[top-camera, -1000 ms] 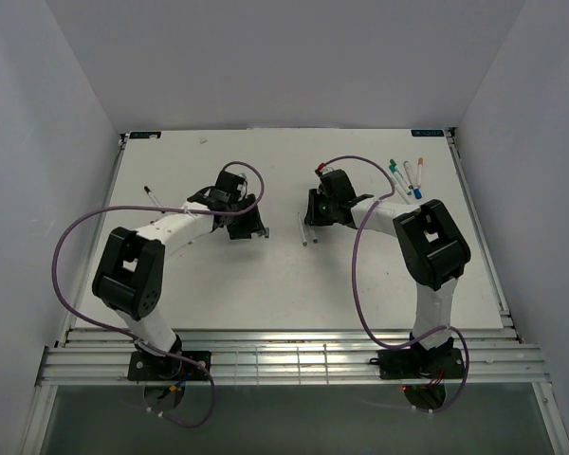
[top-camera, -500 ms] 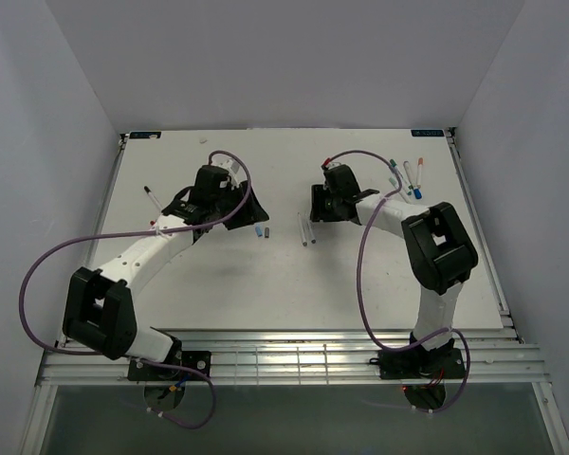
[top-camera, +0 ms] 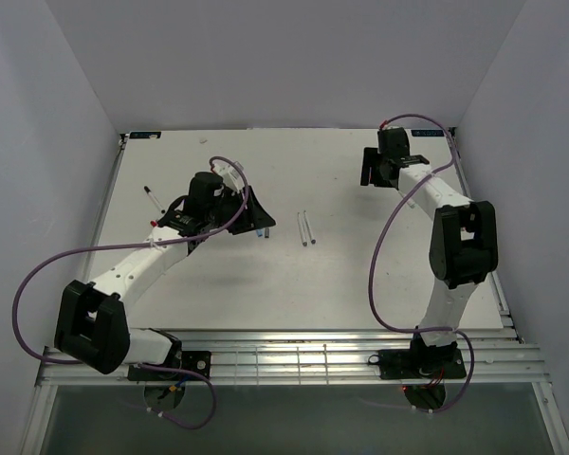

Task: Open the pen caps

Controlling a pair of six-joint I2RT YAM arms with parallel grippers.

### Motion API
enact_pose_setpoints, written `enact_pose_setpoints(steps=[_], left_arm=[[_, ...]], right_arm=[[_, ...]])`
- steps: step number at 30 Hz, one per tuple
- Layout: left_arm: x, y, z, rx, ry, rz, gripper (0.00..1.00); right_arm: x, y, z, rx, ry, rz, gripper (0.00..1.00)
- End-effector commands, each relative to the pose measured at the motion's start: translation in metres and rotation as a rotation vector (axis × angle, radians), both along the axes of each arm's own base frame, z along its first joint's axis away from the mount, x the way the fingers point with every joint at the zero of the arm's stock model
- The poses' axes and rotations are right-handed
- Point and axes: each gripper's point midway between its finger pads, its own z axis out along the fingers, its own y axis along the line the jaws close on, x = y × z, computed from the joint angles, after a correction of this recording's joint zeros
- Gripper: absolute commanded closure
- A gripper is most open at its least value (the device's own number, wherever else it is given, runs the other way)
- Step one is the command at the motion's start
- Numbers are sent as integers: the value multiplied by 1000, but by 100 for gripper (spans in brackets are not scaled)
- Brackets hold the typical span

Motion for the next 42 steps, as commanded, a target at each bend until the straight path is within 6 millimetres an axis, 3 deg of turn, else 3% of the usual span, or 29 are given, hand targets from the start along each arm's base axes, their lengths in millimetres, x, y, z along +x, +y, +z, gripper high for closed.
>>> enact_pose_setpoints(steps=[1,3,12,23,36,42], left_arm=[[-5,-10,6,-64,-16,-47,41],[-6,-12,8,-84,-16,-51,41],[-14,-14,9,-113,-4,-65,38],[-15,-18,-4,-113,36,-93,38],[-15,-22,-13,-122,65,-110,38],[-13,-23,-11,-126,63,-109,38]], right_arm=[[-2,-34,1,-89,47,-50,28],[-5,-58,-7,-68,75,-114,27],[0,-92,-35,-93,105,-120,25],[0,-99,-73,-72,156,-101,26],[0,-102,-89,-89,182,-61,29],[2,-95,-95,-64,193,-24,32]])
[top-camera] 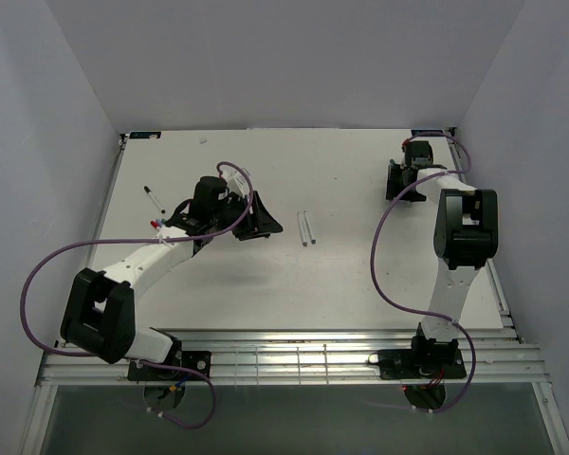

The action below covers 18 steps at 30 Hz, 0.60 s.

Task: Open the pen caps

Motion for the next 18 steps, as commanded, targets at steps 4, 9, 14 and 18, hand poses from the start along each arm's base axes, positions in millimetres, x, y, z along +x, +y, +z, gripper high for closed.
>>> enact_pose_setpoints(steps=[4,9,14,18], left_arm=[[-1,-3,8,-23,-18,-16,38],[-2,-3,6,-22,-9,-18,38],[-2,-2,5,-17,-2,-10,37],[0,-1,3,-5,24,14,38]], right_arm=[[2,6,-11,22,24,51,37],[-3,11,-15,44,58,74,53],[-13,22,-17,96,88,112,75],[-19,46,-14,171,76,219,92]])
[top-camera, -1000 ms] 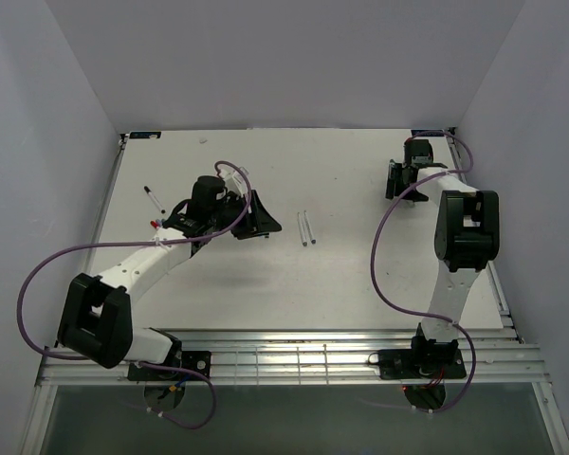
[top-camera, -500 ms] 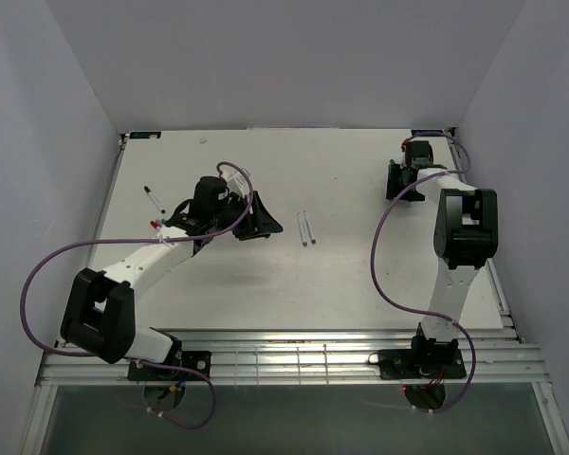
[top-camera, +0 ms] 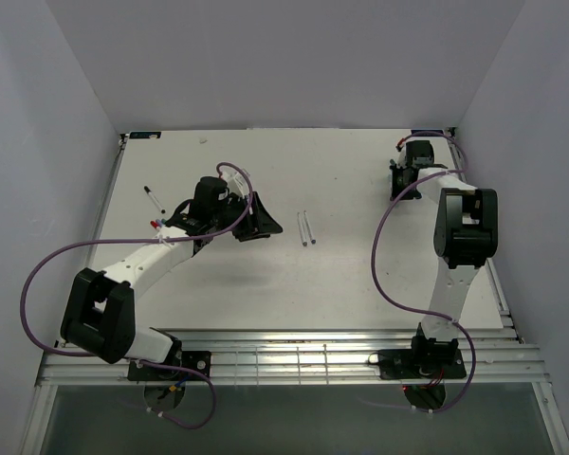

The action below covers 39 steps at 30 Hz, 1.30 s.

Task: Open the pen caps

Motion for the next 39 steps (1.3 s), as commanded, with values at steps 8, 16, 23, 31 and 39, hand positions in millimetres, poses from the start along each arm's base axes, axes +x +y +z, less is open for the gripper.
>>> enact_pose_setpoints(steps=[8,16,23,31,39], left_arm=[[15,3,13,26,0,73,38],[33,-2,15,20,36,126,39],[47,-2,17,33,44,175,39],[48,-7,10,17,82,177,37],[49,-11,0,7,105,175,36]], right_arm=[[-62,129,54,193,-29,233,92],[-149,231,98,419,-45,468,92],[-195,282,122,489,-79,590,92],[-211,296,136,564,-104,628,92],[-220,309,146,608,-110,659,92]])
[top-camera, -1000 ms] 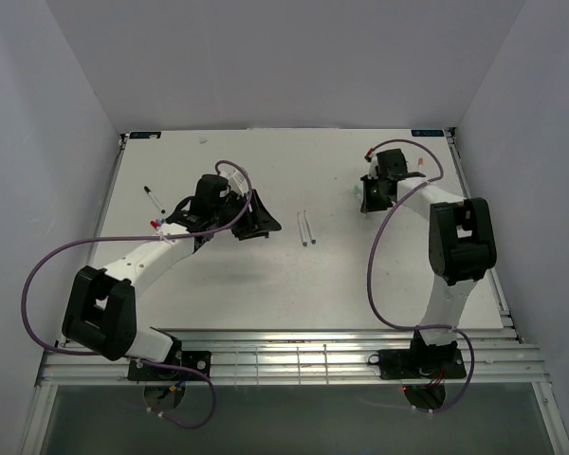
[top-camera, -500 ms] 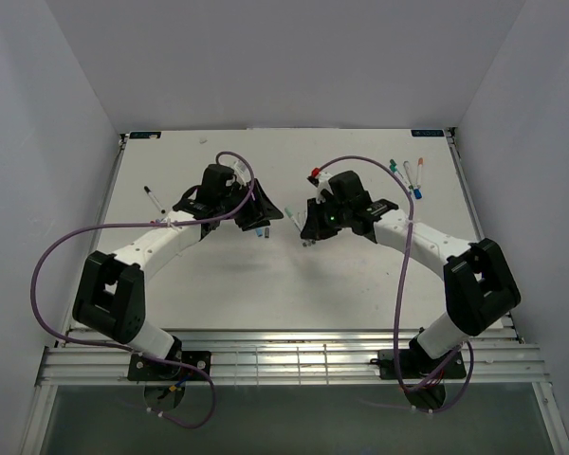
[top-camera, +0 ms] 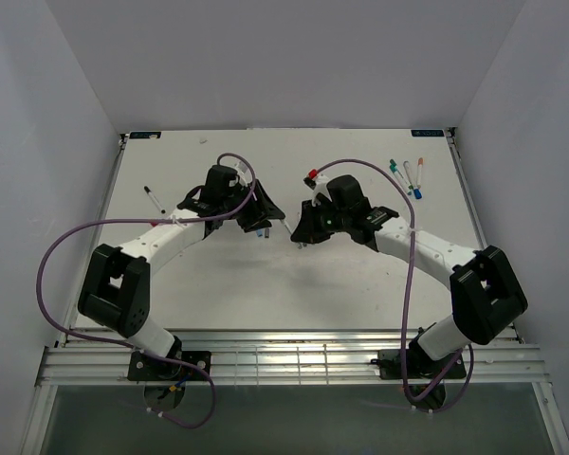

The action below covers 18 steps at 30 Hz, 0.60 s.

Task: Open the pen caps

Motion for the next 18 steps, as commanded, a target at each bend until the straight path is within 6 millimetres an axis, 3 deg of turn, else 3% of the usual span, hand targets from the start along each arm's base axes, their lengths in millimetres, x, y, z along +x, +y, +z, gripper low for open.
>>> enact_pose_setpoints(steps=[1,11,18], left_arm=[[7,-8,14,-36,-36,-7,37],[13,-12,15,-43,-36,1,41],[13,-13,15,-51,-33,-1,65]], right_arm=[[-4,14,26,79,-46,33,92],[-11,25,31,108,-43,59,92],[-11,30,27,110,-35,60,92]])
